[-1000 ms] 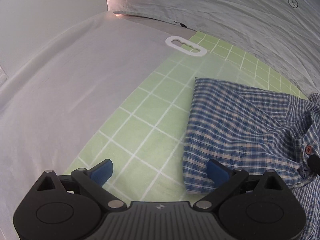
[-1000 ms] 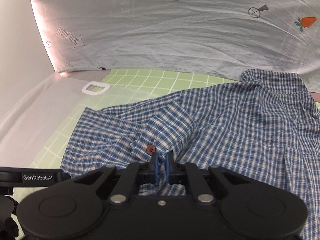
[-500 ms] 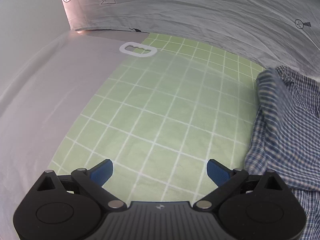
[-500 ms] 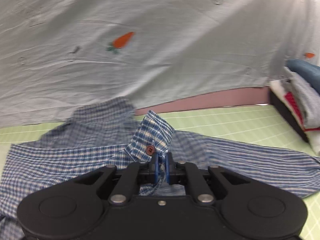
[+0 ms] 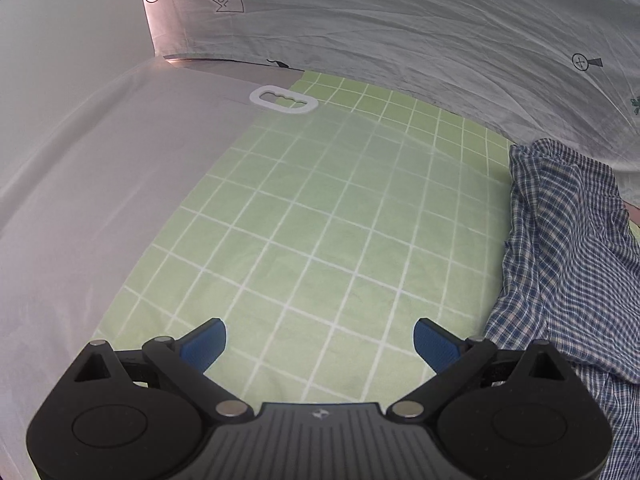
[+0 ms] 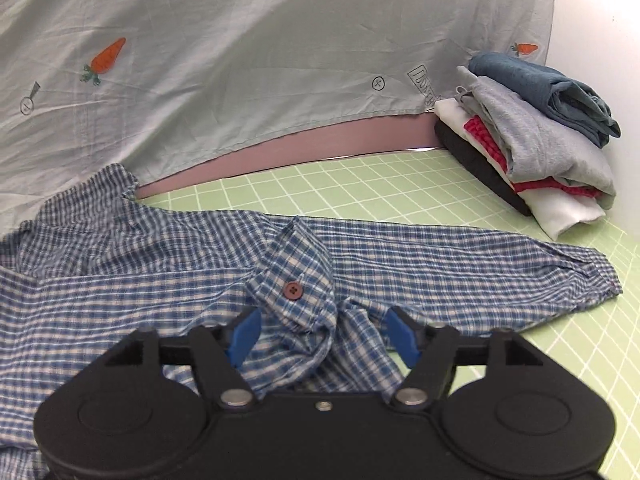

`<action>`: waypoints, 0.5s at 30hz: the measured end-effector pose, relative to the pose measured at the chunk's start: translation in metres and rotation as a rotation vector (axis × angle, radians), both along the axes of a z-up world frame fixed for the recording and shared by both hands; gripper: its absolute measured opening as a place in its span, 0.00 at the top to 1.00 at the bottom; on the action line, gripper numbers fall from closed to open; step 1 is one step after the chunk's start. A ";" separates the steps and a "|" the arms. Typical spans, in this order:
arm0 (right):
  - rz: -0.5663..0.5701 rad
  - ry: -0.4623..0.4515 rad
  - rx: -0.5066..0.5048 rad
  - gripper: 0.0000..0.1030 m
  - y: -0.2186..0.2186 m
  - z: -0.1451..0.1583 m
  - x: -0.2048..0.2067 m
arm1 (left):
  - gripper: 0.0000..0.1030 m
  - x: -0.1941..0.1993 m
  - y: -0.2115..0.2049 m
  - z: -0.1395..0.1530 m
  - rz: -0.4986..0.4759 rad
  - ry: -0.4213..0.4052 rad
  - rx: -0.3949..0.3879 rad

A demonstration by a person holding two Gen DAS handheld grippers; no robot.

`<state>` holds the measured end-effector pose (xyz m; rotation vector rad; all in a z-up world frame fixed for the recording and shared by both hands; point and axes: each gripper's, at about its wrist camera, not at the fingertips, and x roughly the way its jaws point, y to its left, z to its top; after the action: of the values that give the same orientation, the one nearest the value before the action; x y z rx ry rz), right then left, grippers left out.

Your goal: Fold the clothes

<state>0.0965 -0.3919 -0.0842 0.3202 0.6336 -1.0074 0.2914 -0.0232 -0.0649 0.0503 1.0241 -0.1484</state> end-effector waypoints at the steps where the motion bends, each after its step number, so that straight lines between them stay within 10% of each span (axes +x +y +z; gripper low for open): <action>1: 0.012 -0.016 -0.005 0.04 0.011 0.003 -0.004 | 0.03 -0.008 0.003 0.003 0.003 -0.005 0.008; 15: 0.264 -0.032 0.010 0.00 0.165 0.021 -0.031 | 0.03 -0.102 0.090 -0.013 0.007 0.062 0.040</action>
<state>0.0656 -0.2268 -0.0634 0.2538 0.6341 -0.7453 0.1895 0.0667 -0.0784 0.0787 1.0886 -0.1243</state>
